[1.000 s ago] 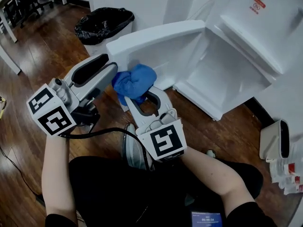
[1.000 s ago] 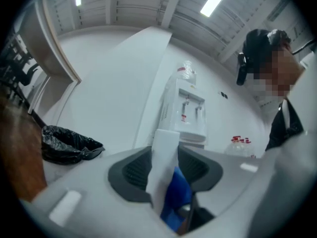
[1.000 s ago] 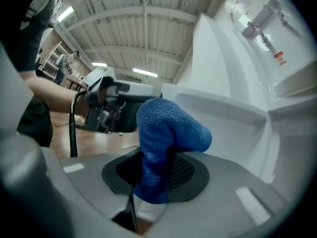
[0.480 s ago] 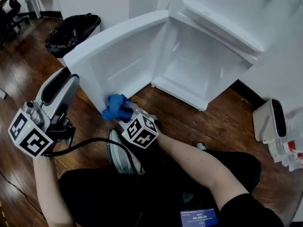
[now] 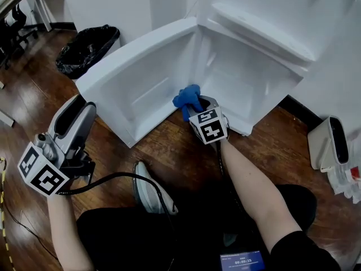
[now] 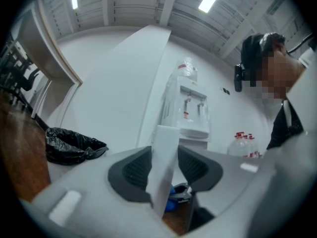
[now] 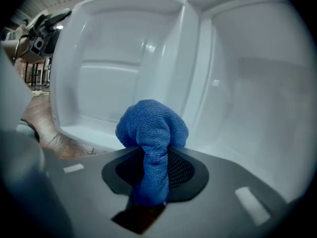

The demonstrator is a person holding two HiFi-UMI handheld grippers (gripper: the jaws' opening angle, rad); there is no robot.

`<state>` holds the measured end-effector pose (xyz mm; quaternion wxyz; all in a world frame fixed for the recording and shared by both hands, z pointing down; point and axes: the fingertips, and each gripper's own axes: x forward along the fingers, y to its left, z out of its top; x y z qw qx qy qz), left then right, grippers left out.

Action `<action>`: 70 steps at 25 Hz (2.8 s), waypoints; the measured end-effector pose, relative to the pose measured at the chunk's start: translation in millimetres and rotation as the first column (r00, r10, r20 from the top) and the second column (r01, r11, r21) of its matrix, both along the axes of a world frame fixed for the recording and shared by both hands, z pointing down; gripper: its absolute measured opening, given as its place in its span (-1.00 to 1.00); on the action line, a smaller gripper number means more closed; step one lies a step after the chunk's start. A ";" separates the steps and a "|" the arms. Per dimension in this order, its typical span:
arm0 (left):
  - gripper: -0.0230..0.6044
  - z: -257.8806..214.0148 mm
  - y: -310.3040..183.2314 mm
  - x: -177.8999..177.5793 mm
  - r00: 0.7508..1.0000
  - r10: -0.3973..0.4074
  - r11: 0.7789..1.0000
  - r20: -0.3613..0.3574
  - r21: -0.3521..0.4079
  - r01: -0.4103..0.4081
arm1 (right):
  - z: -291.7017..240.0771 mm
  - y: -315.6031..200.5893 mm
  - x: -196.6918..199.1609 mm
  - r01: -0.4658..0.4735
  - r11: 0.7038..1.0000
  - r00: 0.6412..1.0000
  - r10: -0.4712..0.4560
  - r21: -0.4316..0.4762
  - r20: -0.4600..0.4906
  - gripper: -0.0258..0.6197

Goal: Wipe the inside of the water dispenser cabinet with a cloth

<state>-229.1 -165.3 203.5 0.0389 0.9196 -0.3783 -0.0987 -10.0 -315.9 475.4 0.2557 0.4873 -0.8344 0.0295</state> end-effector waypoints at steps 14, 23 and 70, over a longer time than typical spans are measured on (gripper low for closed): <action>-0.53 -119.7 80.1 38.5 0.997 0.070 0.956 -0.012 0.285 -0.063 | -107.1 67.2 -16.9 0.230 0.970 0.920 -0.193 -0.073 0.341 -0.57; 0.05 -16.0 48.7 190.4 0.880 0.463 0.881 0.108 -0.169 -0.443 | -239.5 171.1 18.5 0.475 0.876 0.747 -0.449 0.079 0.491 -0.57; -0.49 26.6 102.1 221.9 0.749 0.662 0.744 0.044 -0.160 -0.648 | -236.9 236.5 20.6 0.737 0.658 0.406 -0.611 0.152 0.680 -0.65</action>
